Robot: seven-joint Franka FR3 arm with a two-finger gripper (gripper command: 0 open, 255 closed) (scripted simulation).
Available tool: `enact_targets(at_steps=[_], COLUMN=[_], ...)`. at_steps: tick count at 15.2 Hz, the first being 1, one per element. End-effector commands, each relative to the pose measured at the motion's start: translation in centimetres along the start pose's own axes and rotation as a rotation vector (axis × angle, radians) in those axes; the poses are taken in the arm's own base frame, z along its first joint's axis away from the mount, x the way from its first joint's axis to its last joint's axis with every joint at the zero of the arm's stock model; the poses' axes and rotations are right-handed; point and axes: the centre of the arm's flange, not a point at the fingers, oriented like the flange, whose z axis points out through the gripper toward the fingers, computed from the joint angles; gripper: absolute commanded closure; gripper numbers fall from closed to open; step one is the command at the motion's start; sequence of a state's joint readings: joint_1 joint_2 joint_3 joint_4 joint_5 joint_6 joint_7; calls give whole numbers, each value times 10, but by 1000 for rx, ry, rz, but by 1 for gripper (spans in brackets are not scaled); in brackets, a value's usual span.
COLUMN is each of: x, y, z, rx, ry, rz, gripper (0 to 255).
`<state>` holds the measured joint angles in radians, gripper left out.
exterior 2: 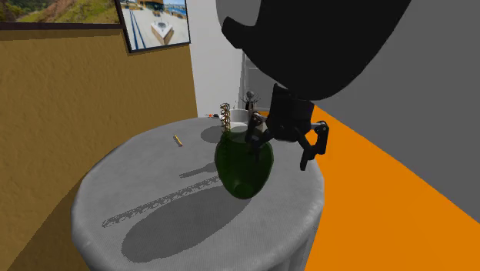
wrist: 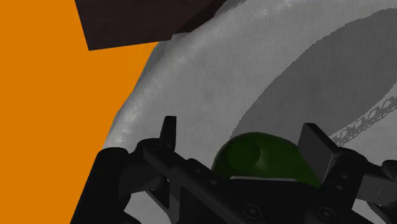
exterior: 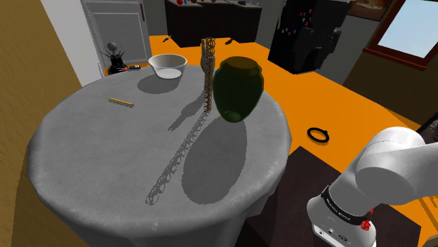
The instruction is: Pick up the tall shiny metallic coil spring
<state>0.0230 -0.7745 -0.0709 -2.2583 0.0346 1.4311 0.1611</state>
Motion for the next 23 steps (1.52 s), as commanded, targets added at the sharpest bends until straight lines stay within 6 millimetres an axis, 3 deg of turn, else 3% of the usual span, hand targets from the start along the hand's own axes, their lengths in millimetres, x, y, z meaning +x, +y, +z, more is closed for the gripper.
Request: enact_targets(at_steps=[1, 23], x=[0, 228], y=[0, -184], z=[0, -43], rx=[0, -81], ry=[0, 17], rz=[0, 28], gripper=[0, 0])
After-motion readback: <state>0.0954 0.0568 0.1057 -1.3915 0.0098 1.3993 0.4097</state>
